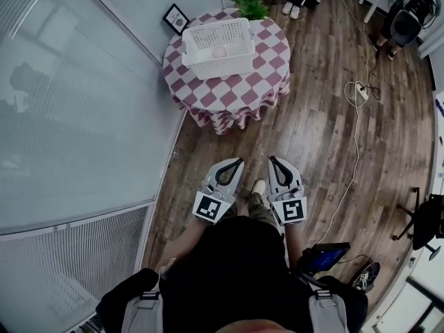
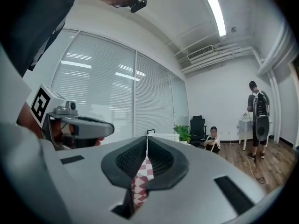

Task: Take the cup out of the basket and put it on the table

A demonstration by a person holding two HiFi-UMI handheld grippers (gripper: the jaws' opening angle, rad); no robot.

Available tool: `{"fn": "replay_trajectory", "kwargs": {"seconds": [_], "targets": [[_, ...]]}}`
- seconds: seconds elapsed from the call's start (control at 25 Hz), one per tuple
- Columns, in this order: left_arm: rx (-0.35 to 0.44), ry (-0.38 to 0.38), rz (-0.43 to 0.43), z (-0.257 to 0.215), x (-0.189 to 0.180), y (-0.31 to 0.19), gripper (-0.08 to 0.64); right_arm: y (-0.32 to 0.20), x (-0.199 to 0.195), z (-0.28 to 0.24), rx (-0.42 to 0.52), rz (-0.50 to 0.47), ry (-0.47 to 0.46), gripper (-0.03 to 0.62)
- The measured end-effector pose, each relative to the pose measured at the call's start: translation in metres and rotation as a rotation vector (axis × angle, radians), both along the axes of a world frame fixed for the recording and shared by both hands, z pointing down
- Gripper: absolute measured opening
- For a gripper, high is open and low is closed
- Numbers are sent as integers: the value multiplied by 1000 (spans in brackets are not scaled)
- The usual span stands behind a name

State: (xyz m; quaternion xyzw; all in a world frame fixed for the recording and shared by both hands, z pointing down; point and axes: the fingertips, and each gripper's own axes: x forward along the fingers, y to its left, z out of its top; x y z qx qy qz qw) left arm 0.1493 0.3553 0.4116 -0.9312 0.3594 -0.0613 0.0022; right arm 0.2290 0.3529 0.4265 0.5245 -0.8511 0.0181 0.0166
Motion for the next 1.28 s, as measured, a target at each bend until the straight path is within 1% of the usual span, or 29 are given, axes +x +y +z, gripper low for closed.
{"fn": "replay_trajectory", "kwargs": {"seconds": [0.24,0.4,0.52,0.6,0.64,0.72,0.76,0.84,0.92,1.0,1.2,1.28], "targets": [[-32,-5,-47,16,-14,-68,5,-71,-5,8,-55,-40,33,14],[-70,5,-66,31,-39,-133,5,-128,-26,15,-75,-58,59,14],[-91,12,-47,38,-56,-194,5,-183,-46,19,-65,-75,101,14],[-80,14,-17,38,-65,-239,5,-229,-58,15,-88,-58,136,14],[-61,8,2,36,-71,-261,5,-253,-68,11,-96,-56,147,14],[-9,3,38,32,-86,-300,6,-296,-90,5,-95,-86,182,14],[8,11,49,32,-93,-316,5,-315,-101,5,-99,-109,216,14],[10,33,47,34,-106,-347,5,-353,-117,6,-111,-140,291,14],[10,35,21,35,-120,-373,5,-392,-129,7,-108,-157,335,14],[16,41,-15,33,-137,-392,5,-424,-140,17,-121,-202,373,15],[-18,85,-133,37,-184,-414,6,-491,-172,72,-175,-407,553,15],[-41,75,-193,49,-207,-418,5,-512,-182,95,-203,-489,623,15]]}}
